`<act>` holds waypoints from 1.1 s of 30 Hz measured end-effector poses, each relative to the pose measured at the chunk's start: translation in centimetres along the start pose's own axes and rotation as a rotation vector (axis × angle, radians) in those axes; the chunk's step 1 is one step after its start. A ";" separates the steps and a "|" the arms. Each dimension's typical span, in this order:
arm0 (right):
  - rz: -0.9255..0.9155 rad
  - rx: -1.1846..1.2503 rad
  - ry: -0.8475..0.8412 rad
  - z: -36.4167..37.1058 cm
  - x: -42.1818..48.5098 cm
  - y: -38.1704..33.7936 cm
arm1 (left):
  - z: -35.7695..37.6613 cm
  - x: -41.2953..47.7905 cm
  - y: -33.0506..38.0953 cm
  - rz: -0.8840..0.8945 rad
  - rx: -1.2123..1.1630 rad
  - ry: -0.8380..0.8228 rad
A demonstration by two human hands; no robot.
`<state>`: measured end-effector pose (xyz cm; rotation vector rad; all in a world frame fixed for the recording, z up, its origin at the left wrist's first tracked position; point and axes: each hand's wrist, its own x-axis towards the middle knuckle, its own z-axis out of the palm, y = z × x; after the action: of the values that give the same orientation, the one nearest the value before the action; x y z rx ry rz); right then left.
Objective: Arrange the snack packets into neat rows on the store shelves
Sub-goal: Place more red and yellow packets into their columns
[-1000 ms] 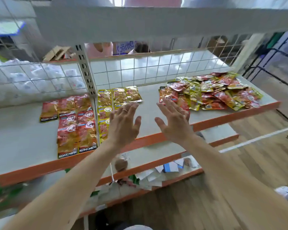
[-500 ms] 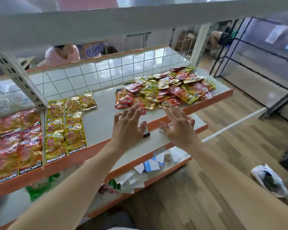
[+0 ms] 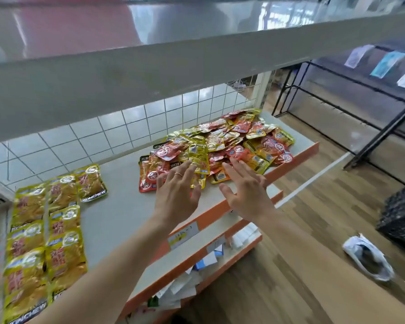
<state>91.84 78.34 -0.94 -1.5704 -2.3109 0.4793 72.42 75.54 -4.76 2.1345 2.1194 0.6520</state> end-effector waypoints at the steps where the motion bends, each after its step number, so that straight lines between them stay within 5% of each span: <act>1: 0.003 0.002 0.005 0.2 0.4 0.1 | 0.4 0.4 -0.1 -0.001 0.005 0.001; 15: -0.016 -0.013 -0.080 1.0 5.6 3.4 | 1.5 5.8 0.6 -0.045 -0.072 -0.120; 21: 0.085 -0.094 0.000 -1.5 8.6 6.4 | 2.9 7.6 1.6 -0.073 -0.128 0.017; 24: 0.139 -0.265 -0.094 -2.7 10.6 7.9 | 3.3 8.4 2.5 -0.071 -0.152 0.092; 33: -0.030 -0.263 -0.219 -3.9 12.2 8.8 | 3.4 9.2 5.1 -0.088 -0.208 0.327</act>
<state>96.48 93.16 -0.53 -1.6697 -2.6508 0.3678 78.01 85.00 -3.91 1.9220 2.1622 1.2245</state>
